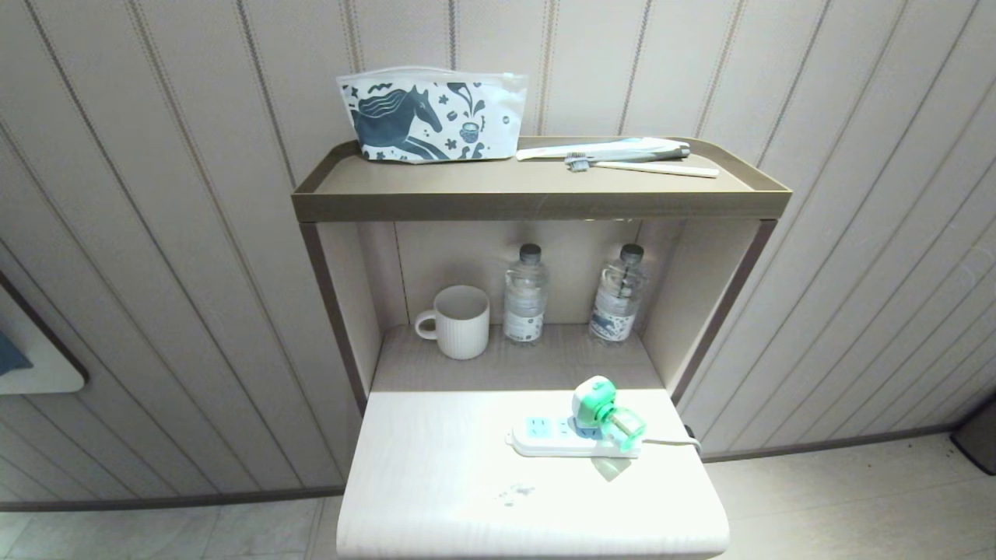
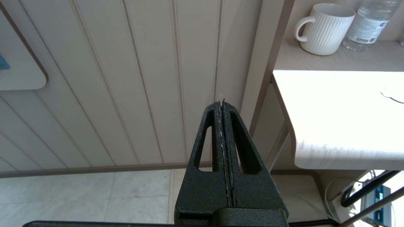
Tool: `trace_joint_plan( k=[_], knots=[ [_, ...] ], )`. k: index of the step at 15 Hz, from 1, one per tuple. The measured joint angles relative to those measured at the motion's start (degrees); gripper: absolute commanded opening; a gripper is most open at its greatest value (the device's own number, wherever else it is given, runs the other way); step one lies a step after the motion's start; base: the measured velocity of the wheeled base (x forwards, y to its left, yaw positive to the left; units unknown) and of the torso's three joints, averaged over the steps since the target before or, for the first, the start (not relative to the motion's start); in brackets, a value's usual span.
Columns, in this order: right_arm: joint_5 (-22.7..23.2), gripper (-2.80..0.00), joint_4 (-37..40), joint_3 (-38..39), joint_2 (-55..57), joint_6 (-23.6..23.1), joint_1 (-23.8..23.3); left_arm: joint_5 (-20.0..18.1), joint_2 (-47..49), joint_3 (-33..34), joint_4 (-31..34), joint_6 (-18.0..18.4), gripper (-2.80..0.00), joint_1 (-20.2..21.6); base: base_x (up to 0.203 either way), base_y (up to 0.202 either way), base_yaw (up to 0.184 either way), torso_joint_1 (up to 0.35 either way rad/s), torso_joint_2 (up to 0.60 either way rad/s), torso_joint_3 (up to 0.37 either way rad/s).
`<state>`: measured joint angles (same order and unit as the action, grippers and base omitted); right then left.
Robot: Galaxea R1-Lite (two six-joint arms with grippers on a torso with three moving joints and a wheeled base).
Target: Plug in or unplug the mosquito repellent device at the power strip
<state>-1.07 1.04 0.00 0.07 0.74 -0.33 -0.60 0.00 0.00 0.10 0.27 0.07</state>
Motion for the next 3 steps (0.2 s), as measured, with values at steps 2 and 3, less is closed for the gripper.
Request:
trace_joint_plan(
  k=[2, 3],
  knots=[
    [-0.05, -2.80, 0.01, 0.00, 0.00, 0.03, 0.00, 0.00, 0.00, 0.00, -0.02, 0.02, -2.80, 0.00, 0.000, 0.000, 0.000, 0.000, 0.00, 0.000],
    [-0.01, -2.80, 0.01, 0.00, 0.00, 0.02, 0.00, 0.02, 0.00, 0.00, 0.00, 0.00, -2.80, 0.00, 0.000, 0.000, 0.000, 0.000, 0.00, 0.000]
  ],
)
